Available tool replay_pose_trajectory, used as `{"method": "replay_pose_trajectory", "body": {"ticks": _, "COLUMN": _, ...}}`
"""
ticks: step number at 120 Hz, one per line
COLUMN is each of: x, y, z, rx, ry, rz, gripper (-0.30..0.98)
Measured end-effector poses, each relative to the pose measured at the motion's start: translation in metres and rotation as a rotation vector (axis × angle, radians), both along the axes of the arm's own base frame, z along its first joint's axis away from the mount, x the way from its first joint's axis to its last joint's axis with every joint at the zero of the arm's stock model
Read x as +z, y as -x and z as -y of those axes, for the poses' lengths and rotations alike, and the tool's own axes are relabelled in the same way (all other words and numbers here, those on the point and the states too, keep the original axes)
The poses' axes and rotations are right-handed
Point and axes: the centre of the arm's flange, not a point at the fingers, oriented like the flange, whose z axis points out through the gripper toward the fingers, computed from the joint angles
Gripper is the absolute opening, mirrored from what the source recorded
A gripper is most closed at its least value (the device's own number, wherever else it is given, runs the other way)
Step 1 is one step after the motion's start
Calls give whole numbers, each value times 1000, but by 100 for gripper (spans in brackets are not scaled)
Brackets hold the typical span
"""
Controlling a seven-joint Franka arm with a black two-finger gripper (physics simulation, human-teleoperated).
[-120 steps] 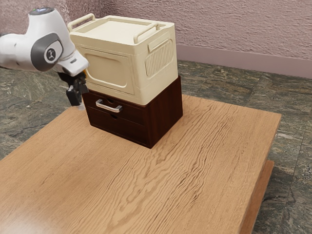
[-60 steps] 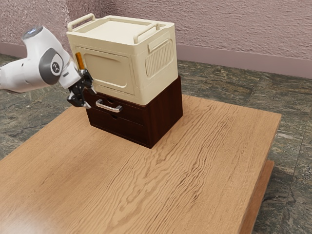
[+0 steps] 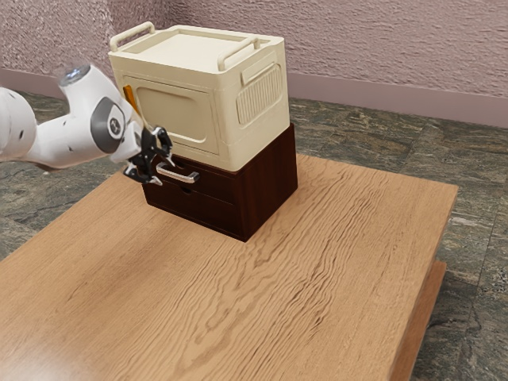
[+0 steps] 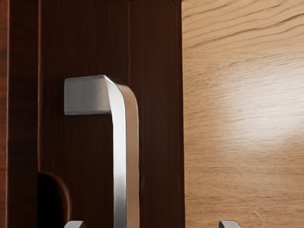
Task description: Pull the drawer handle with one arm to open the drawer
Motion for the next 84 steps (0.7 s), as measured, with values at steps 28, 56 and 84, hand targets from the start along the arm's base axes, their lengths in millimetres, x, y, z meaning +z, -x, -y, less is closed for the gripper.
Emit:
{"method": "replay_pose_trajectory", "body": {"ticks": 28, "x": -17, "y": -8, "z": -1, "rx": -54, "ry": 16, "rz": 13, "gripper": 28}}
{"method": "replay_pose_trajectory", "body": {"ticks": 56, "x": -23, "y": -6, "z": 2, "rx": -112, "ry": 8, "rz": 18, "gripper": 16}}
{"method": "replay_pose_trajectory", "body": {"ticks": 84, "x": -16, "y": 32, "z": 4, "rx": -146, "ry": 23, "rz": 11, "gripper": 4}}
